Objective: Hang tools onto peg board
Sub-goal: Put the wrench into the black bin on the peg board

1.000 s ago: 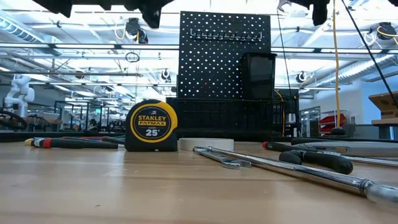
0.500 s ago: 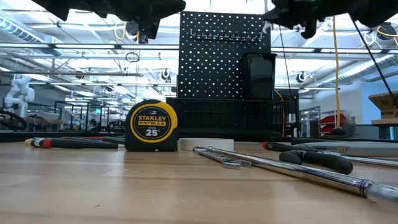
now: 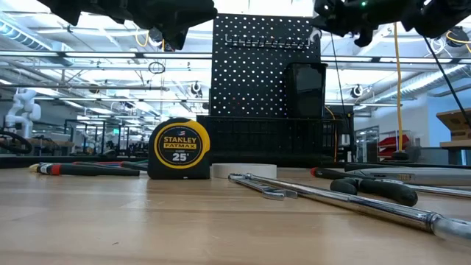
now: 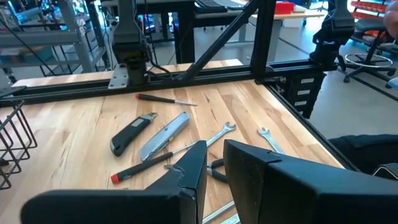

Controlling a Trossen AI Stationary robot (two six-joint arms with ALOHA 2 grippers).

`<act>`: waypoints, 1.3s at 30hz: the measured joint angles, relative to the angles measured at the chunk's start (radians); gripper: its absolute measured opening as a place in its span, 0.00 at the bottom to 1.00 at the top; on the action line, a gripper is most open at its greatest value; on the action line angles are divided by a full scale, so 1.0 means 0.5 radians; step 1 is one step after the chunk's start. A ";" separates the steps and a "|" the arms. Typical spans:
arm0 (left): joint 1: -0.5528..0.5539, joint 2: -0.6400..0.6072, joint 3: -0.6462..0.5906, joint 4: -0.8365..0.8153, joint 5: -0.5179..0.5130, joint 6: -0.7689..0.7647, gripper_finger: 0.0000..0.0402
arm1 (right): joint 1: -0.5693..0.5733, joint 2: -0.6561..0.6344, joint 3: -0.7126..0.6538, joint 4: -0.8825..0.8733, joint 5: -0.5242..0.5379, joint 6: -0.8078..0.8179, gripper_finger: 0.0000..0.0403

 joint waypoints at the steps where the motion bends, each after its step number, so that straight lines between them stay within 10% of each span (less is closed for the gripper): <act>1: 0.000 0.000 0.000 0.000 0.000 0.000 0.15 | -0.006 -0.001 0.000 0.008 0.000 -0.004 0.01; 39: 0.000 0.001 -0.001 -0.108 0.000 -0.001 0.15 | -0.332 0.328 0.001 0.155 0.010 0.077 0.02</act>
